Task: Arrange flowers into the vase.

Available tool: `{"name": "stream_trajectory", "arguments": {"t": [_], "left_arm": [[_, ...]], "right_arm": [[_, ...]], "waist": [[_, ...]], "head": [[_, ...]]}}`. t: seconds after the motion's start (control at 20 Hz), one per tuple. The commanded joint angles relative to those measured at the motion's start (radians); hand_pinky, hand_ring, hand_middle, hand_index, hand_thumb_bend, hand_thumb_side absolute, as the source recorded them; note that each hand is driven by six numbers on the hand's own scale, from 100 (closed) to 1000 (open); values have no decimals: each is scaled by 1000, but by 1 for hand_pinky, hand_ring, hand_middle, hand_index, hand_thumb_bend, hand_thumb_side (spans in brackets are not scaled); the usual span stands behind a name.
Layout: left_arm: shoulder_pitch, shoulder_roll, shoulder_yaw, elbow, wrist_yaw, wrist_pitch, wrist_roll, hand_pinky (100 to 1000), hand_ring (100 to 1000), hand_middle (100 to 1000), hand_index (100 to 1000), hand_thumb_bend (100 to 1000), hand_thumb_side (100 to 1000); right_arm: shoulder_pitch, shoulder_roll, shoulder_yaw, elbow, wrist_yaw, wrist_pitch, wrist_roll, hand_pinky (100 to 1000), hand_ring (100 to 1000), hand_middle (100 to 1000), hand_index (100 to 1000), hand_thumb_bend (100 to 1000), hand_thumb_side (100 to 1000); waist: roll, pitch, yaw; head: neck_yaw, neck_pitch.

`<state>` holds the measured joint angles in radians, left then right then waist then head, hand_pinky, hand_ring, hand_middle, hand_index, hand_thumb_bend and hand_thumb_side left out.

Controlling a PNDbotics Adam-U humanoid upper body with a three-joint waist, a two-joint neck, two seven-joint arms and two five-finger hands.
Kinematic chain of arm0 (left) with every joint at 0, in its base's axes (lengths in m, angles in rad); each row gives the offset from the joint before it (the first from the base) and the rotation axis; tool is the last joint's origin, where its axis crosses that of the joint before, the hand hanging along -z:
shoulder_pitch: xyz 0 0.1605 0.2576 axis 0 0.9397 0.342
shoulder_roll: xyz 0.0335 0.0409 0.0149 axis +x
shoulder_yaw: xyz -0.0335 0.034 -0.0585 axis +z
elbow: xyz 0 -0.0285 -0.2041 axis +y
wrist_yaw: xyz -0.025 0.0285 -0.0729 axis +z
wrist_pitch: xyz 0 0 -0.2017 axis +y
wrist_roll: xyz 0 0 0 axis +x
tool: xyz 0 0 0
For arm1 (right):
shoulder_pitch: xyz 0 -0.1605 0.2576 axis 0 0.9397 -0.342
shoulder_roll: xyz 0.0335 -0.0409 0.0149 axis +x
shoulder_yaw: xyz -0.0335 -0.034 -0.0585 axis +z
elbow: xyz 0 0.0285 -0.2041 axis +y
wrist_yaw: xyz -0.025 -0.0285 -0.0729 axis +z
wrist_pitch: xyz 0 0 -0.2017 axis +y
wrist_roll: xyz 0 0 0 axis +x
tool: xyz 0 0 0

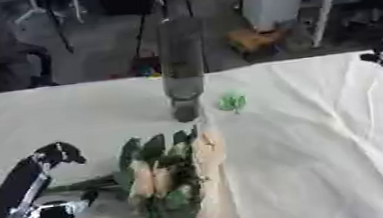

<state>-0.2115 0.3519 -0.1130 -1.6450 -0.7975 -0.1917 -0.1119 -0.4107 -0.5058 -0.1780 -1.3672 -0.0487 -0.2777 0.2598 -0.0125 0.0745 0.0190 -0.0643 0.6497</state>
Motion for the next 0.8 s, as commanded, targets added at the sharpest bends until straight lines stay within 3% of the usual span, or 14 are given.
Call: {"name": "stream_trajectory", "arguments": {"t": [0.05,0.8], "left_arm": [[-18,17,0,-5,-8,0,-3,781,670,694,682,563,100],[-32,7,-2,31,-58,3,1,776,671,694,696,547,100]], "right_arm": [[-19,-23,-2,-8,1,-2,3,894,1000,859,1000,100,775],[-18,-22,-3,-7,0,-2,3,895,1000,859,1000,100,777]], "waist": [[0,-8,0],[-1,-7,-5]], "head": [[-2,0],[-2,0]]}}
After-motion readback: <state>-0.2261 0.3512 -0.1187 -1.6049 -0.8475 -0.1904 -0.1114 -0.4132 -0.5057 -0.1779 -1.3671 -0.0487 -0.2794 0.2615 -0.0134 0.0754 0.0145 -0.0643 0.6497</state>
